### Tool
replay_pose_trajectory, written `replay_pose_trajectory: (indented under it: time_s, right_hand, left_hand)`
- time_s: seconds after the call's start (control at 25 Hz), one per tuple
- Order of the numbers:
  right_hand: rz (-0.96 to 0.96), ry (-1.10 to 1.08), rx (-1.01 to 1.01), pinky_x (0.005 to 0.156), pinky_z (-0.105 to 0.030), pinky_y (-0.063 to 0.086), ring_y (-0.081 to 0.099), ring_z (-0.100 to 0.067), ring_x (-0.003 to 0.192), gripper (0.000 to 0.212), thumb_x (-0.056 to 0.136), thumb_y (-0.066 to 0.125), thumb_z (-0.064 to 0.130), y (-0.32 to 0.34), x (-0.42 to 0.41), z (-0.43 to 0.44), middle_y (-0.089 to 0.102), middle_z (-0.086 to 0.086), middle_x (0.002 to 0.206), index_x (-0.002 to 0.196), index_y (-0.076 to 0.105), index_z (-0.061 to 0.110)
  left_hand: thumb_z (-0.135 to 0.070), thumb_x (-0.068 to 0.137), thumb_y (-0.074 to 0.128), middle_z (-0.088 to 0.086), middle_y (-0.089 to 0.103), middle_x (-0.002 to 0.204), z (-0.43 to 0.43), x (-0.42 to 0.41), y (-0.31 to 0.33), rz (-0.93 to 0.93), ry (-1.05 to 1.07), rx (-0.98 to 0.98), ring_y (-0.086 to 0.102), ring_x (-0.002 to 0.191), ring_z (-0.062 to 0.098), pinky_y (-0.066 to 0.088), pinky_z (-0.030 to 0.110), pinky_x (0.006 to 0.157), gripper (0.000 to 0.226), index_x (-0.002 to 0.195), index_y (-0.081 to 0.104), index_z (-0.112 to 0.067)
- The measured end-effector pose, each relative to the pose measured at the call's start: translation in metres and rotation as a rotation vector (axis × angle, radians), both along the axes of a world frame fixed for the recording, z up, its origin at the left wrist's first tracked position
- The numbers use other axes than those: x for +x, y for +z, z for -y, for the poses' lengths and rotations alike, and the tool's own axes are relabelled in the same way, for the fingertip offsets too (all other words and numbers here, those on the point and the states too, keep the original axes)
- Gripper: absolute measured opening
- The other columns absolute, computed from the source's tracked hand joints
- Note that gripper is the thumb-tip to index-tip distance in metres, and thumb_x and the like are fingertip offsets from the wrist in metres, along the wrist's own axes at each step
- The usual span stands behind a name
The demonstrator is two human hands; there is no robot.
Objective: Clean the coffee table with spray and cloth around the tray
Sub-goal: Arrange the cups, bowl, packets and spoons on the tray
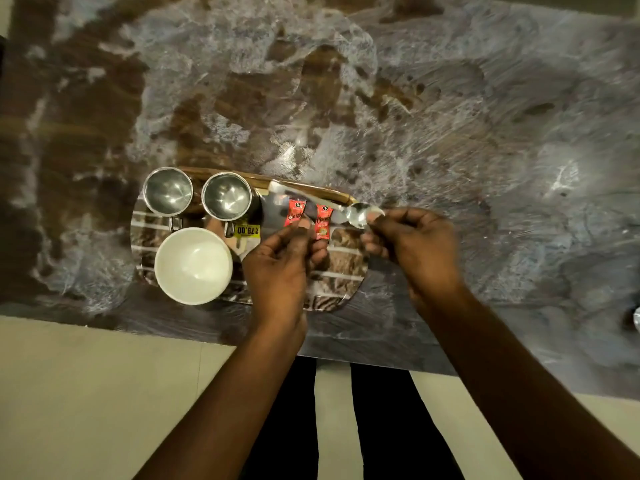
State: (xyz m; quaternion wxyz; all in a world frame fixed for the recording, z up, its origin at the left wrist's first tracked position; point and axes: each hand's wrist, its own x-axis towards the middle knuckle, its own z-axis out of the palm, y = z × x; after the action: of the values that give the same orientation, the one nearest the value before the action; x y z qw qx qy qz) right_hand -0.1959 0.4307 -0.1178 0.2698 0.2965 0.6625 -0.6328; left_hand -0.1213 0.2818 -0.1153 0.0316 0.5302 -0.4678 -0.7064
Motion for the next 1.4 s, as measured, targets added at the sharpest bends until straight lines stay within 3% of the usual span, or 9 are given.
replay_pose_trajectory:
  time_s: [0.2,0.32,0.56,0.68,0.84,1.08,1.2,1.4]
  right_hand:
    - [0.007,0.050,0.074,0.054,-0.025,0.062,0.074,-0.018,0.053,0.008,0.092,0.080,0.002,-0.010,0.050,0.023,0.076,-0.011,0.063,0.091,0.072,0.001]
    - [-0.015,0.096,0.141,0.053,-0.027,0.061,0.075,-0.018,0.053,0.009,0.094,0.078,0.004,-0.015,0.057,0.029,0.076,-0.011,0.063,0.087,0.074,0.006]
    - [-0.243,0.319,0.391,0.052,-0.031,0.059,0.072,-0.013,0.053,0.012,0.096,0.078,0.021,-0.016,0.061,0.022,0.075,0.003,0.062,0.087,0.082,0.015]
    - [-0.268,0.371,0.444,0.046,-0.023,0.052,0.069,-0.011,0.049,0.010,0.094,0.079,0.019,-0.015,0.059,0.021,0.073,0.005,0.060,0.085,0.081,0.016]
    - [-0.310,0.416,0.479,0.046,-0.025,0.053,0.069,-0.013,0.049,0.011,0.093,0.079,0.019,-0.019,0.058,0.023,0.072,0.004,0.060,0.083,0.079,0.017]
    - [-0.329,0.391,0.442,0.053,-0.031,0.061,0.073,-0.011,0.054,0.007,0.094,0.081,0.019,-0.018,0.057,0.022,0.075,0.001,0.065,0.092,0.075,0.016]
    - [-0.312,0.344,0.407,0.049,-0.039,0.062,0.073,-0.015,0.051,0.011,0.093,0.082,0.025,-0.013,0.057,0.018,0.075,-0.001,0.063,0.091,0.074,0.019]
    - [-0.211,0.112,0.264,0.056,-0.054,0.064,0.074,-0.024,0.053,0.022,0.094,0.080,0.039,-0.005,0.065,-0.004,0.076,-0.004,0.065,0.080,0.073,0.023]
  left_hand:
    - [-0.008,0.101,0.074,0.006,0.082,0.073,-0.003,0.025,-0.007,0.071,0.146,0.089,0.079,0.064,0.013,0.067,0.022,0.063,0.008,0.094,0.079,-0.005]
    - [-0.007,0.101,0.074,0.006,0.081,0.071,-0.001,0.030,-0.012,0.093,0.174,0.087,0.078,0.062,0.014,0.069,0.026,0.067,0.008,0.100,0.078,0.000]
    - [-0.008,0.103,0.072,0.007,0.080,0.069,0.000,0.025,-0.022,0.143,0.119,0.051,0.077,0.057,0.015,0.070,0.029,0.066,0.014,0.091,0.077,-0.003]
    - [-0.007,0.103,0.072,0.009,0.080,0.070,-0.001,0.026,-0.025,0.171,0.116,0.060,0.077,0.056,0.016,0.069,0.028,0.064,0.013,0.093,0.077,0.000]
    - [-0.007,0.102,0.074,0.010,0.081,0.072,0.002,0.027,-0.027,0.191,0.102,0.042,0.079,0.057,0.017,0.070,0.032,0.066,0.014,0.090,0.077,-0.001]
    - [-0.003,0.098,0.077,0.010,0.082,0.071,0.003,0.023,-0.023,0.227,0.107,-0.006,0.078,0.054,0.018,0.069,0.030,0.059,0.010,0.089,0.076,0.000]
    - [-0.006,0.097,0.079,0.003,0.075,0.059,0.001,0.027,-0.020,0.226,0.111,-0.040,0.074,0.051,0.018,0.066,0.029,0.052,0.008,0.091,0.075,-0.002]
    - [-0.011,0.099,0.078,0.003,0.075,0.067,-0.029,0.028,0.001,0.072,-0.069,-0.122,0.069,0.054,0.015,0.060,0.026,0.049,0.012,0.088,0.073,-0.007]
